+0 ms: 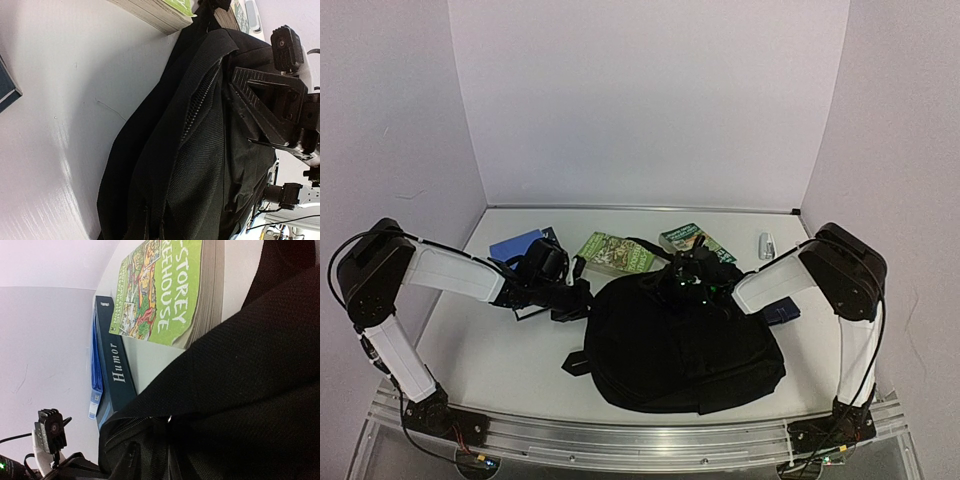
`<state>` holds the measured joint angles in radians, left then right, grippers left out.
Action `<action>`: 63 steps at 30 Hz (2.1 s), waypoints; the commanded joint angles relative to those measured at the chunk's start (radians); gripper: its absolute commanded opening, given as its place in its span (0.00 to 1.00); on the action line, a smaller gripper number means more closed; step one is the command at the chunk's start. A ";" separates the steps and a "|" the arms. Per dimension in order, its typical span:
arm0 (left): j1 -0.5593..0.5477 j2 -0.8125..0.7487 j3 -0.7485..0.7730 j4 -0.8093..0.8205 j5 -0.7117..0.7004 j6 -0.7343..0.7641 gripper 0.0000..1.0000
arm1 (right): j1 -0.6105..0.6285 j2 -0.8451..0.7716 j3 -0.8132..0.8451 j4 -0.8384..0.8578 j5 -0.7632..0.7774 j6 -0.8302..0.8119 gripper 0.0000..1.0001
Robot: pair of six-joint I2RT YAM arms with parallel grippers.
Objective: Pack the student bag
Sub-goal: Adjust the student bag at the center of the board, then unzip the student bag at the center of the board.
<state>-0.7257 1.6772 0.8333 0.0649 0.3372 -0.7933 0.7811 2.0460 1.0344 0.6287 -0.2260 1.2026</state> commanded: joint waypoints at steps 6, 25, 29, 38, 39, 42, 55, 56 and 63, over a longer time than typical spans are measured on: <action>-0.004 -0.052 0.003 -0.040 -0.066 0.007 0.00 | 0.002 -0.029 0.024 0.072 -0.007 -0.008 0.00; -0.004 -0.019 0.066 -0.090 -0.121 0.044 0.00 | 0.113 -0.050 0.265 -0.329 0.020 -0.285 0.00; -0.005 -0.021 0.068 -0.069 -0.117 0.045 0.00 | 0.139 -0.031 0.310 -0.371 0.015 -0.318 0.00; -0.004 -0.041 0.023 0.032 -0.101 0.034 0.00 | 0.183 0.035 0.422 -0.461 -0.071 -0.392 0.00; -0.004 -0.048 0.016 0.041 -0.101 0.033 0.00 | 0.185 0.039 0.437 -0.496 -0.063 -0.407 0.00; -0.004 -0.072 -0.023 0.085 -0.109 0.024 0.00 | 0.193 0.052 0.473 -0.574 -0.031 -0.451 0.00; -0.003 -0.242 -0.115 -0.008 -0.222 0.039 0.28 | 0.240 0.069 0.479 -0.588 -0.024 -0.384 0.00; -0.003 -0.264 -0.128 -0.028 -0.237 0.039 0.30 | 0.241 0.072 0.480 -0.586 -0.021 -0.373 0.00; -0.003 -0.417 -0.212 -0.152 -0.309 0.009 0.34 | 0.250 0.091 0.499 -0.554 -0.036 -0.303 0.00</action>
<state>-0.7277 1.3470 0.6678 -0.0106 0.0945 -0.7616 1.0200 2.1122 1.4929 0.0388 -0.2520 0.8462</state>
